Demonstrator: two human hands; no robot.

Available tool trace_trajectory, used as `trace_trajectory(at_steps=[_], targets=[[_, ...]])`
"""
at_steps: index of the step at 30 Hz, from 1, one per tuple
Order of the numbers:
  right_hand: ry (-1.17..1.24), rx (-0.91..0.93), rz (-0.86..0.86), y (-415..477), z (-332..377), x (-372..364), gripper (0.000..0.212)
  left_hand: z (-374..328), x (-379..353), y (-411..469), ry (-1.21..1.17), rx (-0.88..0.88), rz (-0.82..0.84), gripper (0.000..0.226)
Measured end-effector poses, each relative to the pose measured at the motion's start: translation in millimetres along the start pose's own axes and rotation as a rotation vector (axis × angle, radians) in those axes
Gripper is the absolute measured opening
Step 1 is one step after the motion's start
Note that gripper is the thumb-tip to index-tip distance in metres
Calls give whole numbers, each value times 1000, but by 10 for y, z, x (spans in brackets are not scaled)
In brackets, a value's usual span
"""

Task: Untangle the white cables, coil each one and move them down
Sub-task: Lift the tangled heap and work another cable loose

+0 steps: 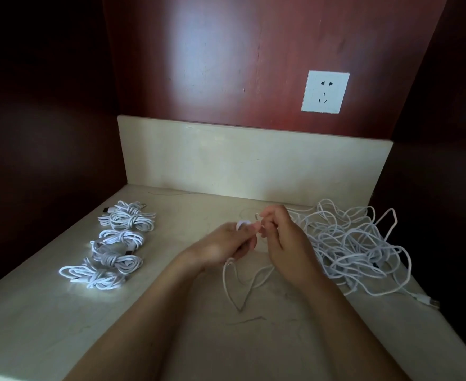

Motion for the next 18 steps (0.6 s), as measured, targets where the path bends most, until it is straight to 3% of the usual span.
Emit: trace_trajectory(at_steps=[2, 6, 12, 15, 18], targets=[[-105, 5, -35, 4, 23, -23, 26, -14, 16, 30, 94, -122, -207, 42], [-228, 7, -120, 16, 70, -43, 33, -109, 69, 44, -44, -285, -553, 37], [-566, -44, -171, 163, -205, -34, 45, -261, 121, -21, -123, -417, -737, 43], [-568, -81, -227, 208, -314, 14, 49, -246, 174, -17, -217, -433, -755, 45], [-472, -7, -235, 186, -271, 7, 36, -224, 171, 5, -290, -403, -674, 44]])
Point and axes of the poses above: each hand's wrist, its own y-axis towards the middle knuckle, its own x-axis out of the back of the hand, z = x × y, the point moved 2 cm from there along y, towards the middle knuckle, and after that the axes turned 14 degrees about -x, right-handed, at the moved point
